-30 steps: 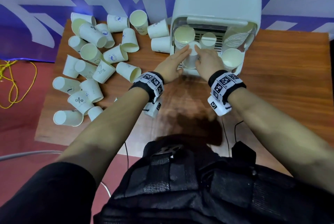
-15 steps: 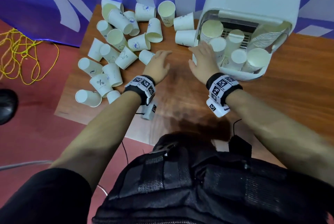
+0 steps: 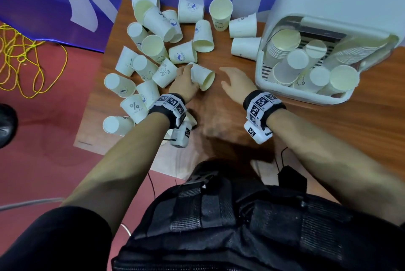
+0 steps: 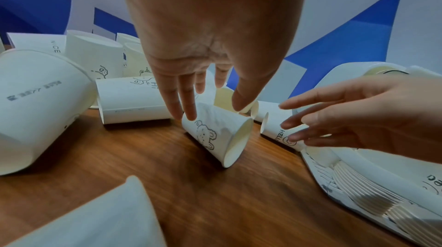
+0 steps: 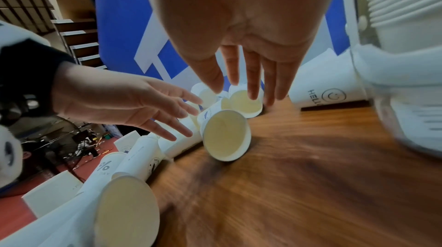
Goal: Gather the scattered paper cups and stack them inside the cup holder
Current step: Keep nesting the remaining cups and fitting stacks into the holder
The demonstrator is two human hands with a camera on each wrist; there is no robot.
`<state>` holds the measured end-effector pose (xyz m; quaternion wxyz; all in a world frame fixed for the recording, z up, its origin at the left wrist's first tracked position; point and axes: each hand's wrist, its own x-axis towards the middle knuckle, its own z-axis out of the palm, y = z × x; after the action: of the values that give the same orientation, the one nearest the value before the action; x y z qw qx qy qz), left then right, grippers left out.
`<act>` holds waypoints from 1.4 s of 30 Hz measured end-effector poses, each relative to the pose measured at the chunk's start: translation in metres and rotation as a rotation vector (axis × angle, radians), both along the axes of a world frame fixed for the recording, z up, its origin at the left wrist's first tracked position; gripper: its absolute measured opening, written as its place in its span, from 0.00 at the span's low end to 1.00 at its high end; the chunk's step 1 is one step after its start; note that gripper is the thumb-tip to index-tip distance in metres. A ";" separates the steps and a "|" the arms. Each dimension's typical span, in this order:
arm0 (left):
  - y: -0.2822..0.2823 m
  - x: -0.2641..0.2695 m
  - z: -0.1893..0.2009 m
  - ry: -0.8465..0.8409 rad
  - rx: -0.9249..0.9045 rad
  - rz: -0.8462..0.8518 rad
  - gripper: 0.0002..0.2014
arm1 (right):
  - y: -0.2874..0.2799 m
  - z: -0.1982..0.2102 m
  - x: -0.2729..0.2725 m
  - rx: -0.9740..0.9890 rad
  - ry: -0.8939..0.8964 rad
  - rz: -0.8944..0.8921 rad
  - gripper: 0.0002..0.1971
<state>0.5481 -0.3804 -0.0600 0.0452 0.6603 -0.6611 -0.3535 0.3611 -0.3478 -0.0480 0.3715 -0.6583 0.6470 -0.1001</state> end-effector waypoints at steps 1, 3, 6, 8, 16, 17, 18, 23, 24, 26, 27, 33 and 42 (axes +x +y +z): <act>-0.003 0.003 -0.003 0.011 0.007 -0.007 0.30 | -0.004 -0.004 0.004 0.037 -0.002 -0.004 0.25; -0.010 0.009 -0.009 0.038 0.026 -0.034 0.31 | -0.010 -0.010 0.014 0.109 -0.015 -0.013 0.26; -0.020 0.016 -0.017 0.067 0.056 -0.053 0.30 | -0.020 -0.019 0.026 0.167 -0.043 -0.060 0.27; -0.026 0.020 -0.022 0.050 0.082 -0.044 0.32 | -0.027 -0.022 0.032 0.201 -0.057 -0.092 0.29; -0.031 0.017 -0.032 0.112 0.151 -0.035 0.36 | -0.029 -0.029 0.045 0.278 -0.063 -0.164 0.30; -0.030 0.016 -0.032 0.141 0.158 -0.036 0.36 | -0.027 -0.029 0.045 0.275 -0.050 -0.165 0.29; -0.029 0.016 -0.032 0.171 0.169 -0.036 0.35 | -0.026 -0.029 0.045 0.274 -0.037 -0.165 0.29; -0.025 0.015 -0.031 0.261 0.188 -0.001 0.41 | -0.017 -0.026 0.044 0.239 -0.003 -0.173 0.26; -0.024 0.014 -0.027 0.264 0.181 -0.004 0.40 | -0.015 -0.025 0.043 0.225 0.002 -0.173 0.26; -0.022 0.013 -0.018 0.263 0.159 -0.020 0.35 | -0.011 -0.020 0.040 0.189 0.010 -0.172 0.25; -0.021 0.013 -0.015 0.265 0.142 -0.020 0.33 | -0.009 -0.017 0.038 0.167 0.009 -0.172 0.24; -0.014 0.003 0.003 0.262 0.016 0.034 0.31 | 0.010 0.005 0.021 0.057 -0.032 -0.192 0.24; 0.017 -0.043 0.025 0.315 -0.183 -0.067 0.18 | 0.051 0.029 -0.020 -0.011 -0.096 -0.300 0.32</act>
<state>0.5056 -0.3634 -0.0346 0.1962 0.5674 -0.6969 -0.3922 0.3408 -0.2969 -0.0194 0.3791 -0.5509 0.7190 -0.1895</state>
